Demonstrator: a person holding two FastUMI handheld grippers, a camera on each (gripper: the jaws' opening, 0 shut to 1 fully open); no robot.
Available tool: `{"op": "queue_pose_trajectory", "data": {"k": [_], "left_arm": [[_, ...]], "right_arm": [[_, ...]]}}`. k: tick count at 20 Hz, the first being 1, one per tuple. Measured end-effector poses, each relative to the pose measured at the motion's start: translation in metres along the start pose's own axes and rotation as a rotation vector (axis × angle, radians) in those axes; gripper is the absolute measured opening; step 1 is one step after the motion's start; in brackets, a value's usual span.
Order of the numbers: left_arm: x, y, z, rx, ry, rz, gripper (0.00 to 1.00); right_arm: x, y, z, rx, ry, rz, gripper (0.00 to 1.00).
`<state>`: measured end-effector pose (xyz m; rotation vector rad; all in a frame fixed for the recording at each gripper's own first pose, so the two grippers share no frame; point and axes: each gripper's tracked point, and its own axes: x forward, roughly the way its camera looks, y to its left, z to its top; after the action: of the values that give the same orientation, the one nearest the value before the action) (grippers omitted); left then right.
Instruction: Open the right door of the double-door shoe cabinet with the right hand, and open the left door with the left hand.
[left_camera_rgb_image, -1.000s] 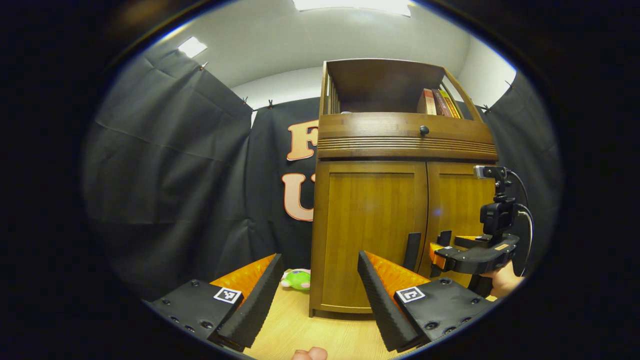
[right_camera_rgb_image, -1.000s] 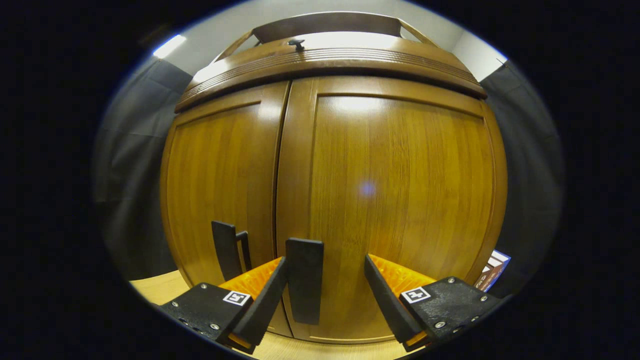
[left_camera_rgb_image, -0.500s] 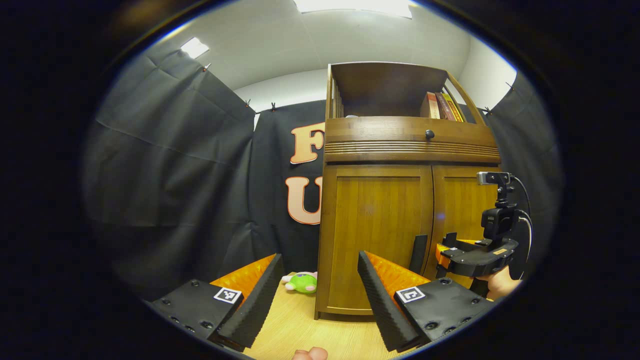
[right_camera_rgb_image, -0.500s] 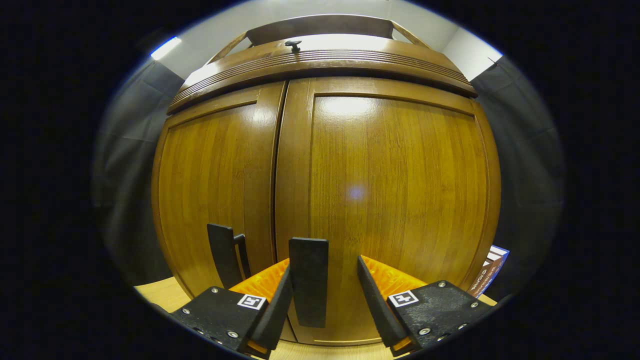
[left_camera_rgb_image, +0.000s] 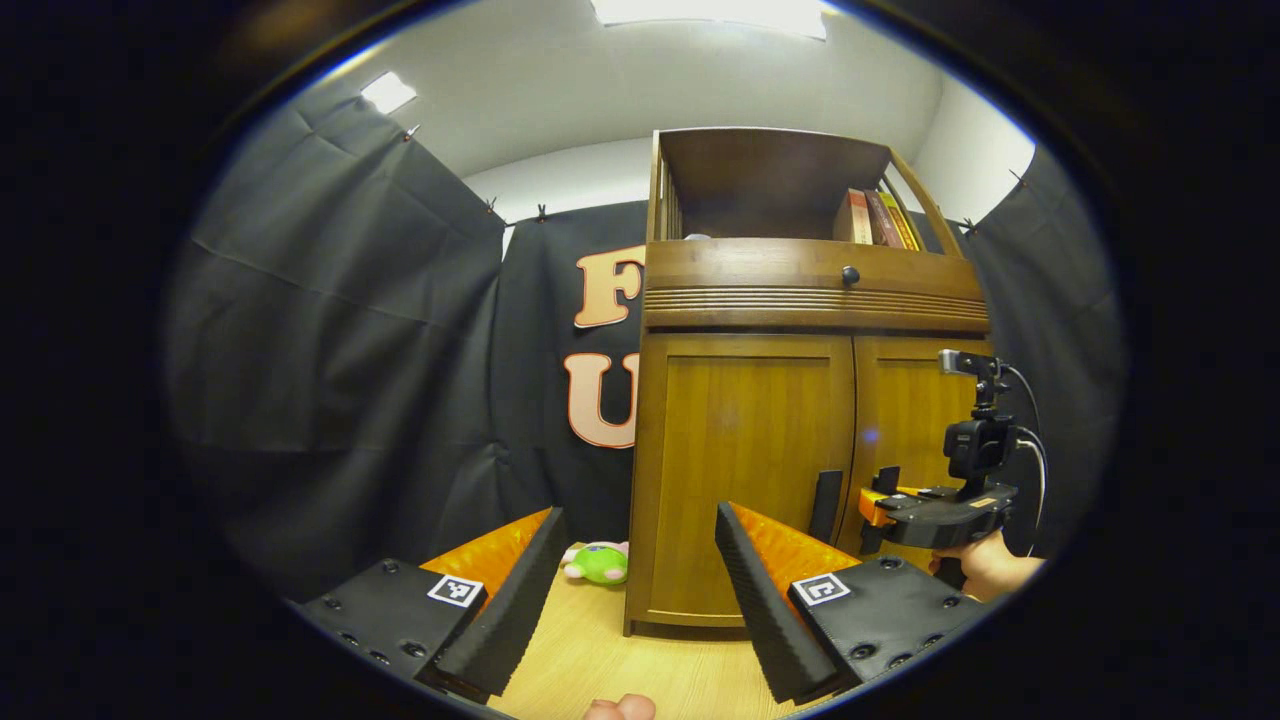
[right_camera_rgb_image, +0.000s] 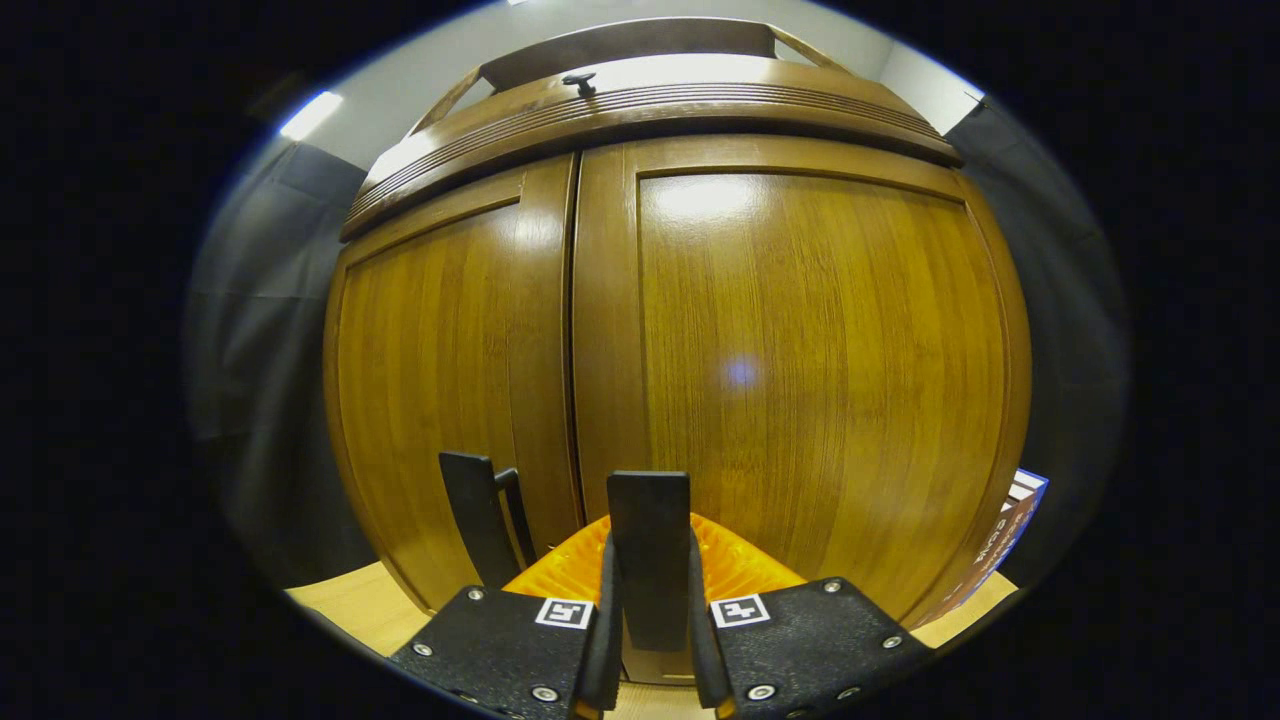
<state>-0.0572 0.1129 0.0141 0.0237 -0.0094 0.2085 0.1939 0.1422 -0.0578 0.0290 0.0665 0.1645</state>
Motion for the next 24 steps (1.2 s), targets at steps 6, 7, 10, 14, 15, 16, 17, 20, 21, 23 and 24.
{"op": "queue_pose_trajectory", "data": {"k": [6,7,10,14,15,16,17,20,21,23,24], "left_arm": [[-0.01,-0.011,0.002,-0.005,0.007,-0.025,0.95],[-0.011,-0.012,0.002,-0.006,0.007,-0.028,0.95],[-0.014,-0.016,0.004,-0.002,0.006,-0.037,0.94],[-0.013,-0.025,0.005,0.001,0.005,-0.05,0.95],[-0.014,-0.027,0.005,0.001,0.005,-0.055,0.95],[-0.014,-0.029,0.005,0.0,0.003,-0.058,0.96],[-0.013,-0.032,0.006,-0.001,0.001,-0.061,0.96],[-0.013,-0.039,0.004,-0.005,0.003,-0.071,0.95],[-0.012,-0.043,0.004,-0.006,0.002,-0.077,0.94],[-0.011,-0.049,0.004,-0.008,0.002,-0.088,0.94],[-0.01,-0.054,0.003,-0.01,0.002,-0.095,0.94]], "right_arm": [[-0.016,0.002,-0.002,-0.006,0.008,0.03,0.27],[-0.02,0.002,-0.002,-0.004,0.009,0.036,0.27],[-0.037,0.002,-0.002,0.0,0.005,0.058,0.27],[-0.054,0.002,-0.004,0.006,0.01,0.089,0.26],[-0.059,0.001,-0.004,0.009,0.012,0.097,0.26],[-0.065,0.0,-0.003,0.009,0.013,0.105,0.26],[-0.071,-0.001,-0.003,0.01,0.014,0.111,0.26],[-0.09,-0.007,-0.003,0.012,0.016,0.117,0.26],[-0.098,-0.01,-0.004,0.013,0.016,0.117,0.26],[-0.108,-0.015,-0.004,0.02,0.025,0.119,0.26],[-0.114,-0.017,-0.005,0.022,0.032,0.12,0.26]]}}
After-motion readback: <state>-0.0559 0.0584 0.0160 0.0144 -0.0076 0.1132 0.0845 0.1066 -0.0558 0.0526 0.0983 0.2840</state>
